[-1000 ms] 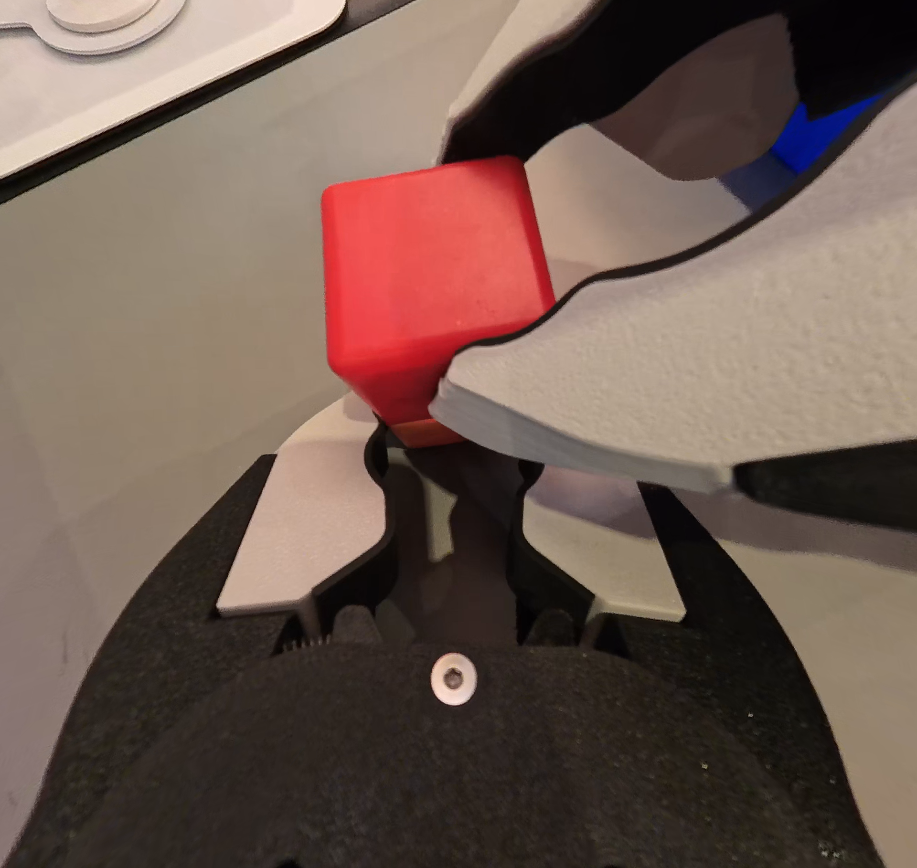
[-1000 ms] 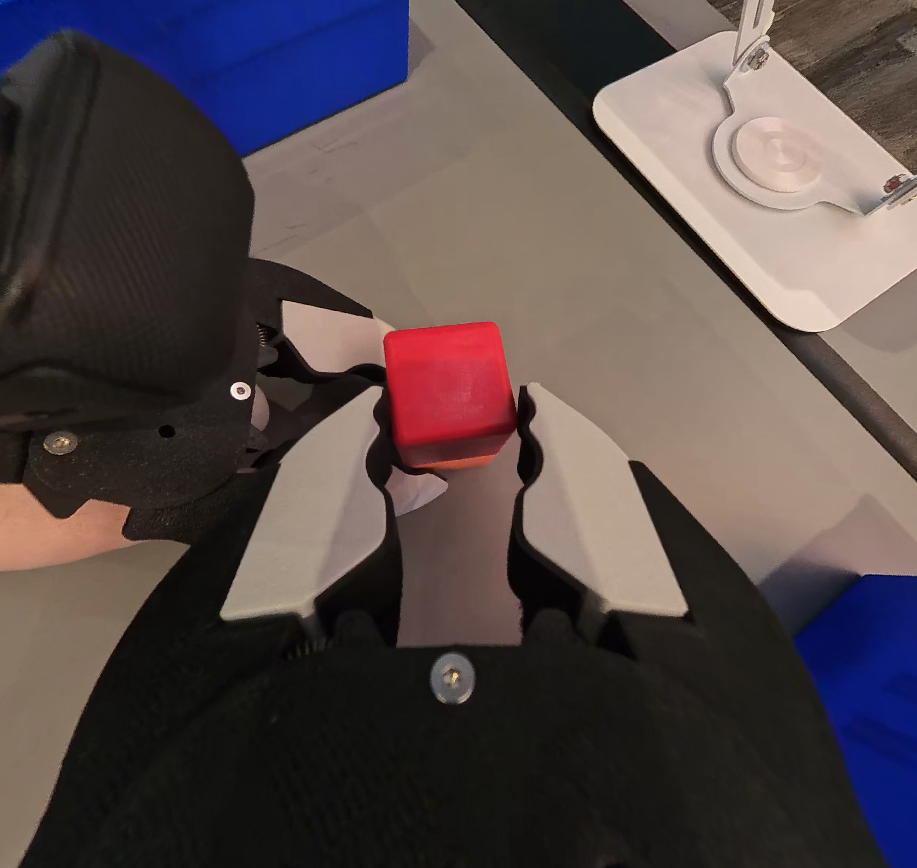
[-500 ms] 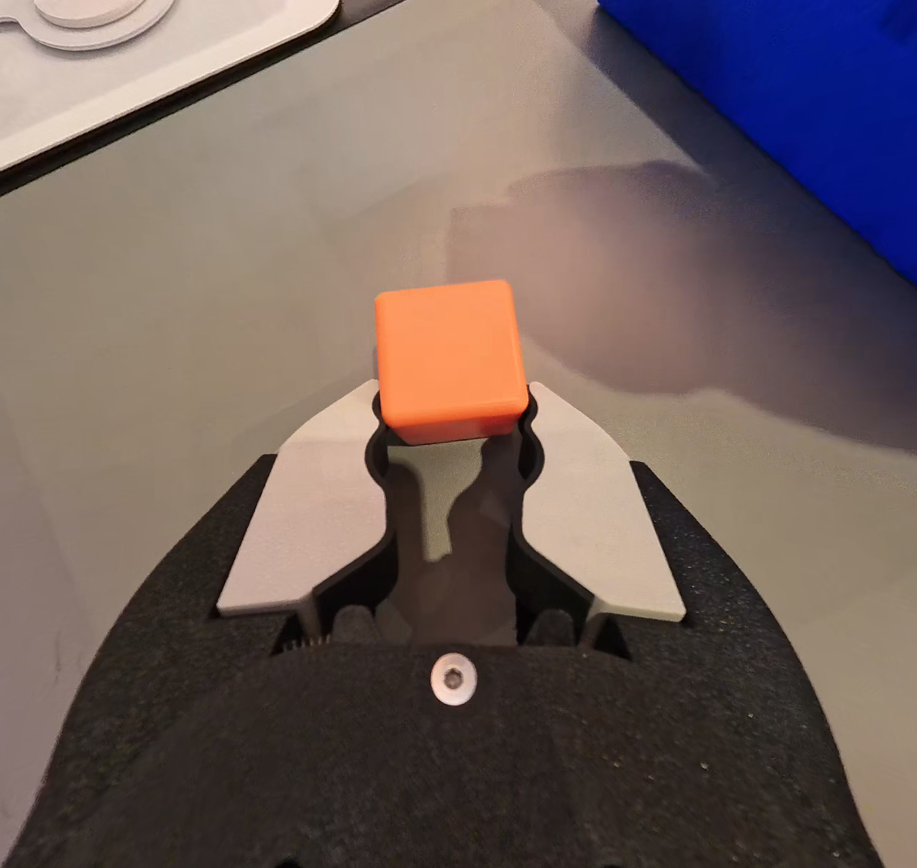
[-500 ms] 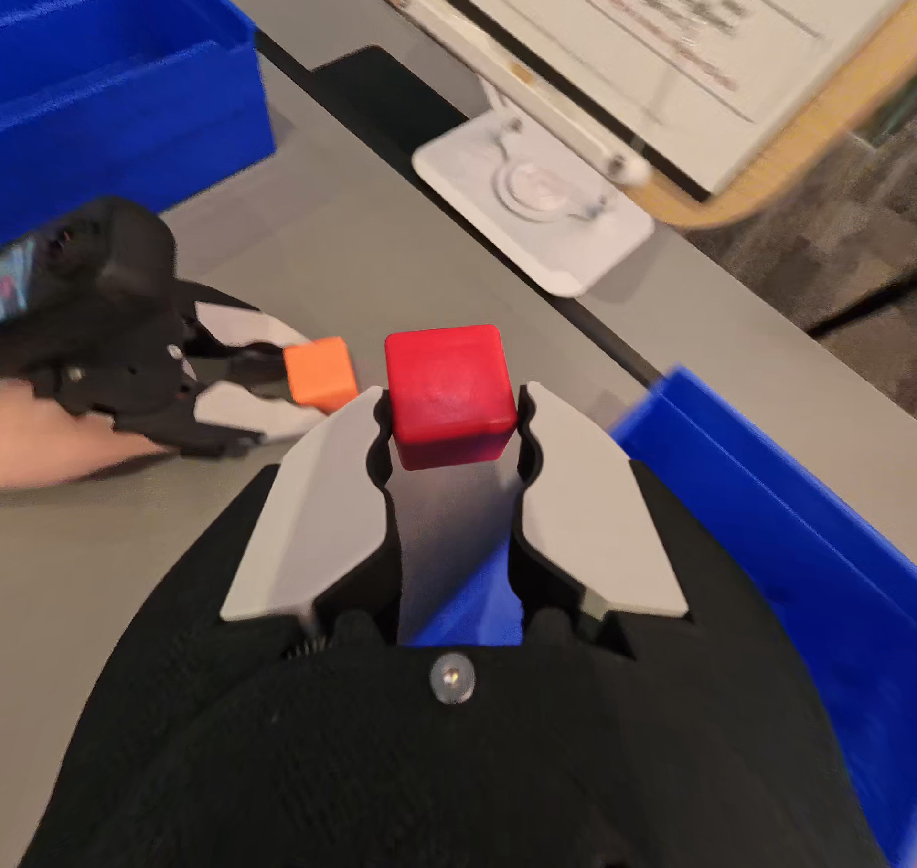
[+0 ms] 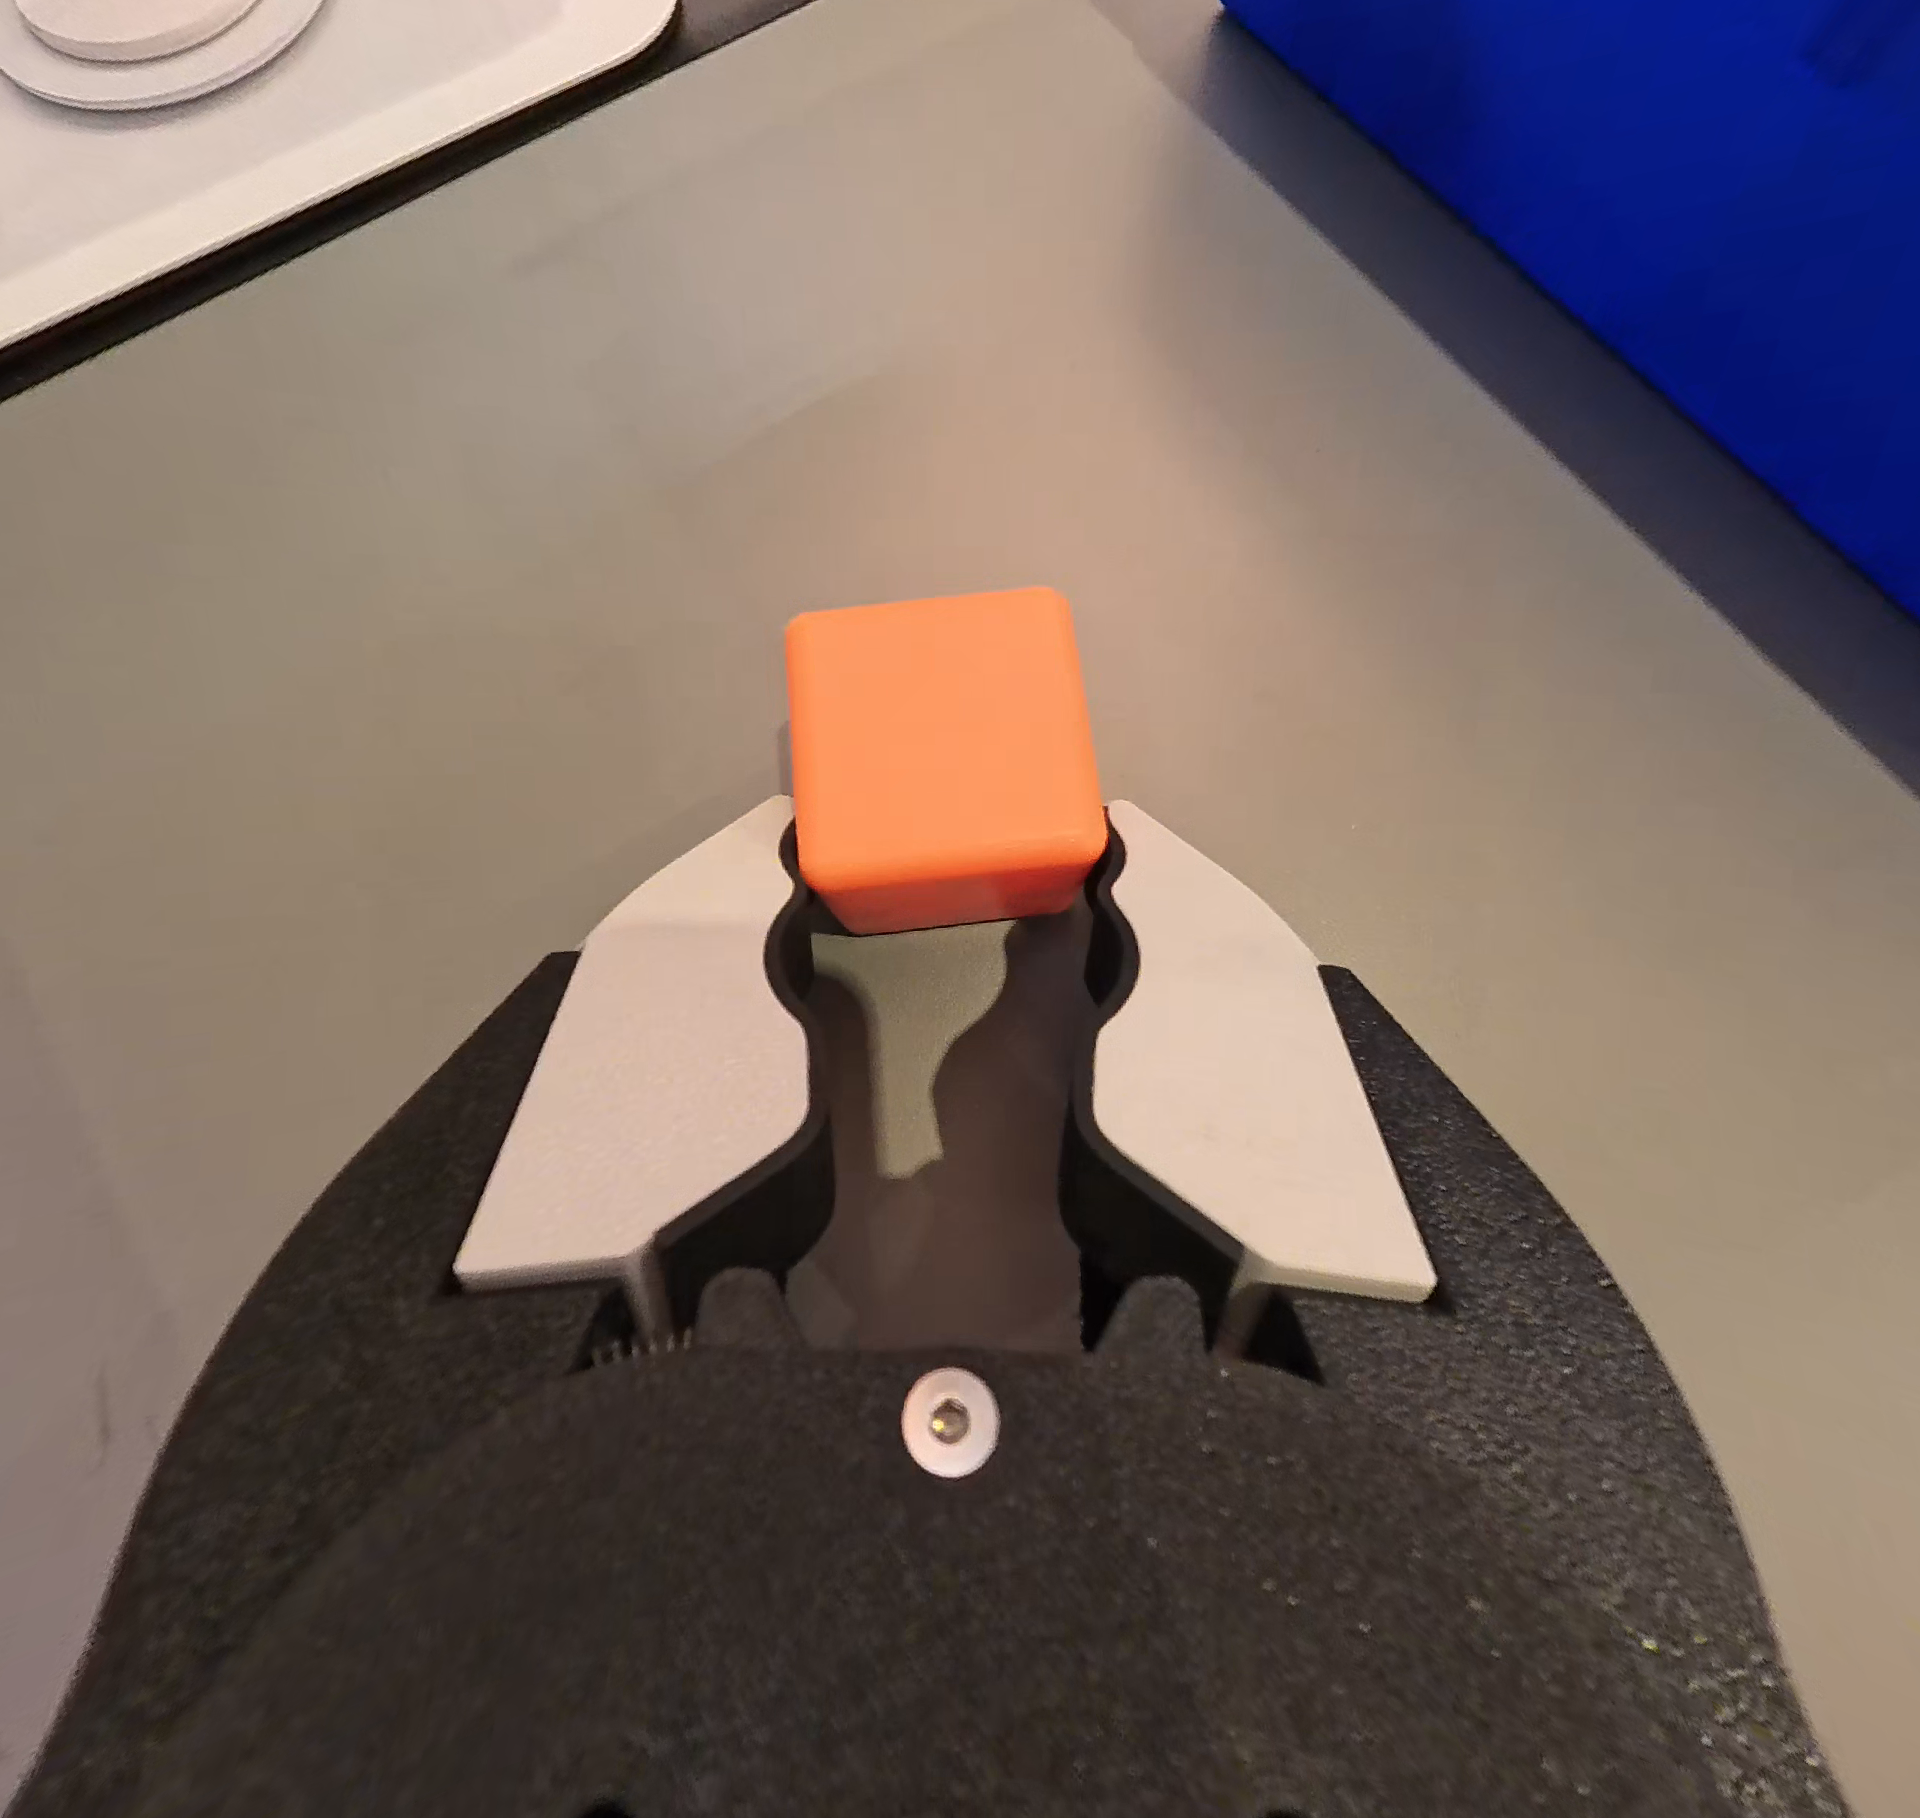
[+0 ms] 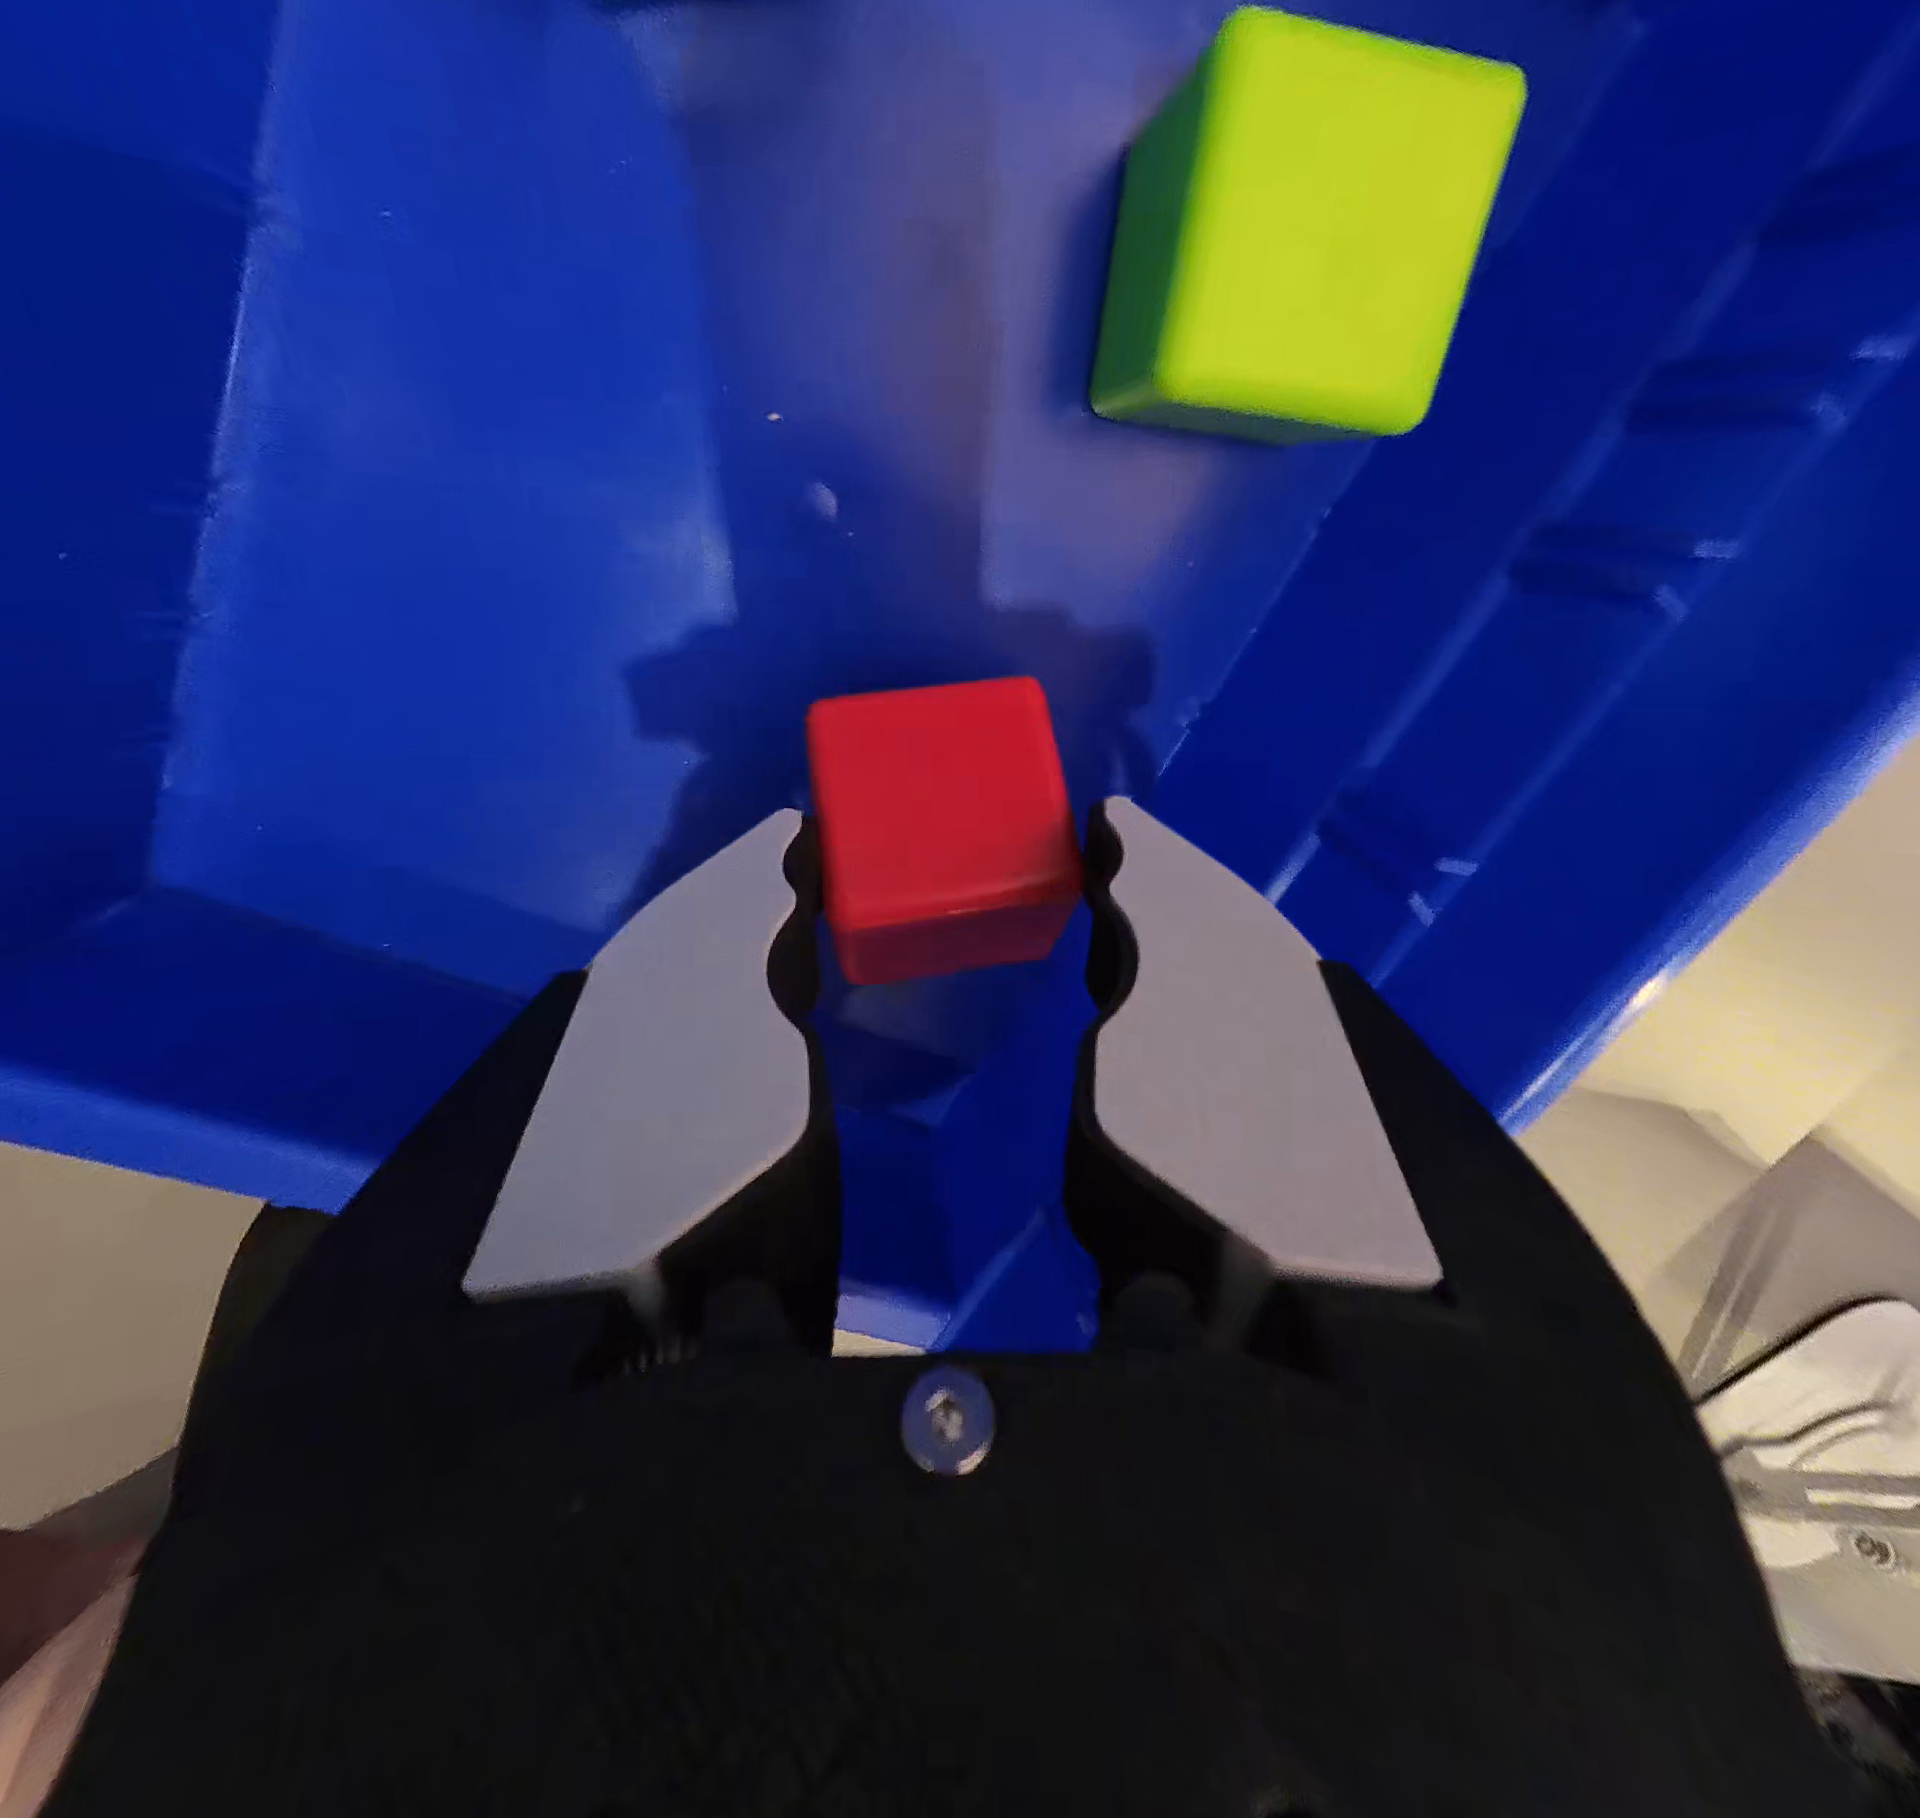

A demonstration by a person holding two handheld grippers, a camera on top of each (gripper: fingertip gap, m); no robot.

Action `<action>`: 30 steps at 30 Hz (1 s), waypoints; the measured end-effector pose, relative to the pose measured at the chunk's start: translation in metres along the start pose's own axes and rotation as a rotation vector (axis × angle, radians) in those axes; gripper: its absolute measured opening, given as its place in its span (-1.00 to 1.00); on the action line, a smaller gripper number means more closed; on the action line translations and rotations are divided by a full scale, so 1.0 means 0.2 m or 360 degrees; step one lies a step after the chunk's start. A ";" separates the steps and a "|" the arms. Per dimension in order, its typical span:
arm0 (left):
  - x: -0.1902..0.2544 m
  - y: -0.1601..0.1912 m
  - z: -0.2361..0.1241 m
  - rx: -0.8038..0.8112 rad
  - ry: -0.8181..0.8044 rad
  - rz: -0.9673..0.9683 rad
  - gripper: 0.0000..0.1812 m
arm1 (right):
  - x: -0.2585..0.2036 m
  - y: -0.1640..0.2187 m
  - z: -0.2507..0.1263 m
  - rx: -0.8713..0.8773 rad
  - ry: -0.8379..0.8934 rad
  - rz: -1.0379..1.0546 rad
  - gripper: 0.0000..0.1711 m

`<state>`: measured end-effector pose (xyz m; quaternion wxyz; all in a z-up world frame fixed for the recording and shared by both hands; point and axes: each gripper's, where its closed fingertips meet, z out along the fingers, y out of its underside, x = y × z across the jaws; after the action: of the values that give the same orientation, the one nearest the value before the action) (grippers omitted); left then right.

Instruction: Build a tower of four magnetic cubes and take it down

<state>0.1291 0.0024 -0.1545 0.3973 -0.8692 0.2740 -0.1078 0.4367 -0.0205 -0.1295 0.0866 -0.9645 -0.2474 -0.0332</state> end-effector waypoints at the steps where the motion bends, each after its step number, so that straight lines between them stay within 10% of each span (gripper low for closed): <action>1: 0.00 0.00 0.00 0.0000 0.0002 0.0000 -0.44 | 0.01 0.00 0.00 -0.0010 0.0004 0.0023 -0.40; 16: 0.01 0.01 0.00 -0.0016 0.0028 0.0003 -0.44 | 0.00 0.07 -0.10 -0.0040 0.0038 0.0046 -0.29; 30: 0.02 -0.11 -0.38 -0.0122 0.0267 0.0205 0.14 | -0.47 -0.58 -0.78 0.1345 -0.0118 -0.0349 -0.27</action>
<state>0.1104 -0.0353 -0.0883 0.3457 -0.8522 0.3655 -0.1438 0.2939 0.0067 0.0321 0.4606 -0.8129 -0.3430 0.0965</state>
